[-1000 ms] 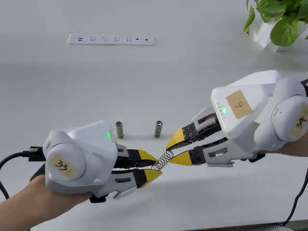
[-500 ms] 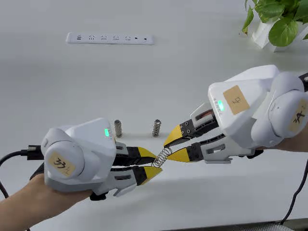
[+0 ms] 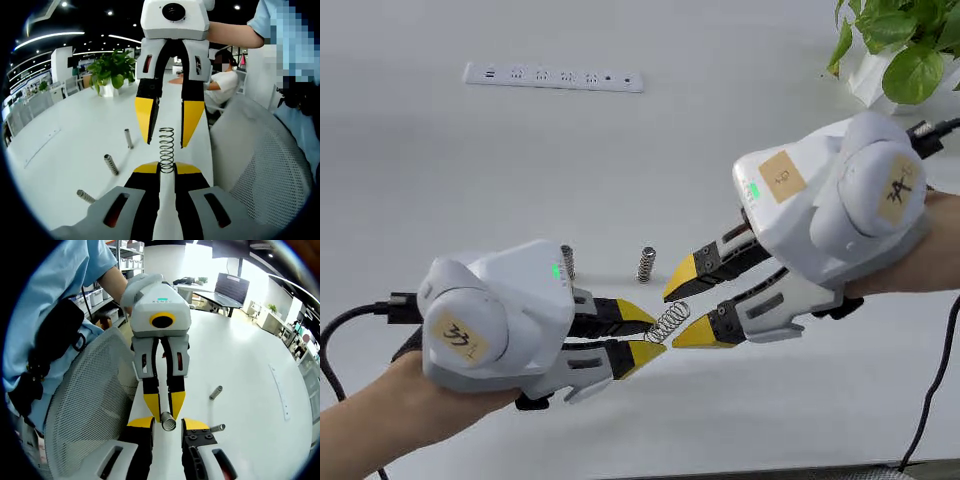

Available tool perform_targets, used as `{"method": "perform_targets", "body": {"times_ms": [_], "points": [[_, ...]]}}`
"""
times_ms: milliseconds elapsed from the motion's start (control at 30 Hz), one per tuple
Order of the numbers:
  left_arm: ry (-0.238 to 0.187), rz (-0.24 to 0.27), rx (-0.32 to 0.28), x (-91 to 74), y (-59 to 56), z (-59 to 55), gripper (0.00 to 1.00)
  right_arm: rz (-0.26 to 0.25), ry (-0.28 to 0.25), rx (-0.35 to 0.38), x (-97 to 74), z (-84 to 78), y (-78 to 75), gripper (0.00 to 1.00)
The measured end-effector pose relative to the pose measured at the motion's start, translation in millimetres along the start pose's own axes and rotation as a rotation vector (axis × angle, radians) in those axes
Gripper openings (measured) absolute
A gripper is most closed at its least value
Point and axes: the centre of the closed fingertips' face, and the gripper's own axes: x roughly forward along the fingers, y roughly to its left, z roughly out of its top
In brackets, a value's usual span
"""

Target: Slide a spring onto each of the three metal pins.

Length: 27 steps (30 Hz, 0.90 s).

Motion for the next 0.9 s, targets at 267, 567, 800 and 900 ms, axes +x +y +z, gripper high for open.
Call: {"method": "perform_targets", "body": {"times_ms": [267, 567, 800, 900], "points": [[-0.004, 0.006, 0.003, -0.8, 1.5, 0.2, 0.07, 0.067, 0.050, 0.003, 4.8, -3.7, 1.2, 0.15], [-0.010, 0.010, 0.010, -2.5, 2.0, 2.7, 0.07, 0.082, 0.071, -0.003, 11.5, -2.1, 2.8, 0.12], [-0.015, 0.012, 0.006, -3.3, 2.3, 3.9, 0.07, 0.091, 0.076, -0.007, 13.0, -1.6, 4.6, 0.08], [-0.015, 0.012, 0.004, -2.8, 2.7, 4.4, 0.07, 0.093, 0.076, -0.009, 13.8, -2.2, 4.4, 0.08]]}}
